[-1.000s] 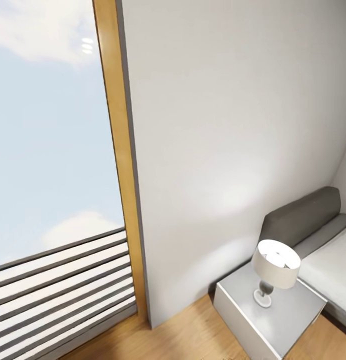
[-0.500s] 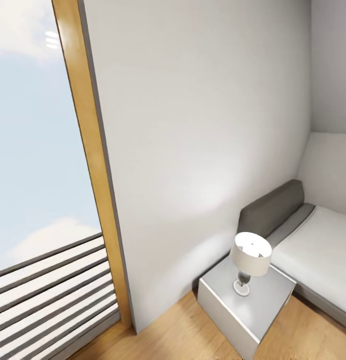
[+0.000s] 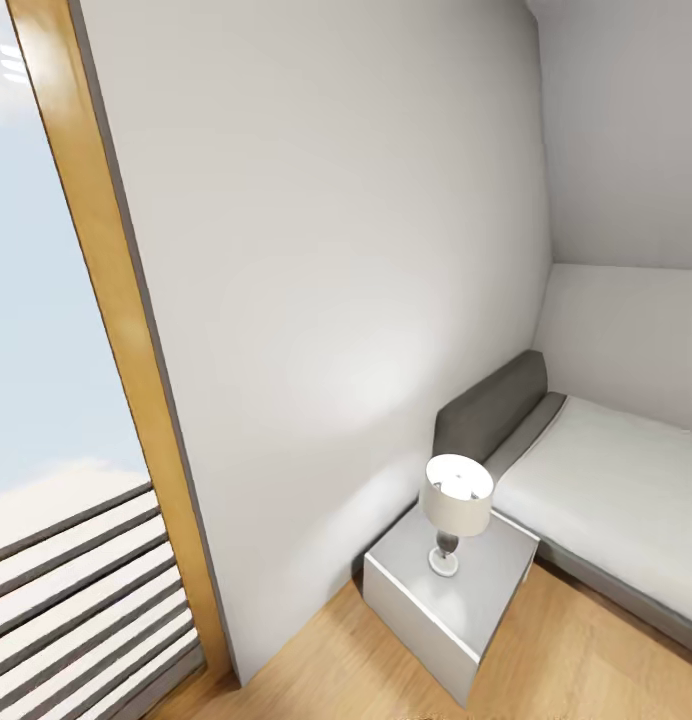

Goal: Attach the digital camera to the camera tripod in the bedroom.

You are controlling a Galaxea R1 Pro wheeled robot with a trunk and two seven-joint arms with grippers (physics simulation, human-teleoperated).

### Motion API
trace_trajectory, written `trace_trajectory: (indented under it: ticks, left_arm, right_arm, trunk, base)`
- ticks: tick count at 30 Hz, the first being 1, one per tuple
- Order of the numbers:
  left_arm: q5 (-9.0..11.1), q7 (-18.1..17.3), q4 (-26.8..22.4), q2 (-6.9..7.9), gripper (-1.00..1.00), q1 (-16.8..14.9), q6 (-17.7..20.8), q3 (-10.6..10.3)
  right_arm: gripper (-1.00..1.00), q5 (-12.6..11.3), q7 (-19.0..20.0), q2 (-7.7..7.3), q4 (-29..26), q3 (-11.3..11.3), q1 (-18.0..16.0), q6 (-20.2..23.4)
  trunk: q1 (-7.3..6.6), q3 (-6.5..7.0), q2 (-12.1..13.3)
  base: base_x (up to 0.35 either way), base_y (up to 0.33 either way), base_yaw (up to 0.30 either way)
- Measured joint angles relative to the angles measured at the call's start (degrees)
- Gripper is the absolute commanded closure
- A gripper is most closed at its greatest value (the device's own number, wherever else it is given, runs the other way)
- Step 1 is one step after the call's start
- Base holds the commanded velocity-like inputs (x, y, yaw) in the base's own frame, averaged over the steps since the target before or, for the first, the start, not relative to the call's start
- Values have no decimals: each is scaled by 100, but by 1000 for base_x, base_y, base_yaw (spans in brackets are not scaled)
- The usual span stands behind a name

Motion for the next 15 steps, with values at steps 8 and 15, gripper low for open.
trace_trajectory:
  ticks: [8,15]
  left_arm:
    - [19,11,1,23,100,0,9,4]
    - [-1,337,2,11,100,-1,-15,-3]
  right_arm:
    - [-100,-2,-7,33,-3,-14,0,-6]
    - [-100,46,-3,77,-8,29,0,-6]
  trunk:
    - [0,1,0]
    - [0,1,0]
  base:
    - [0,0,-294]
    - [0,0,-294]
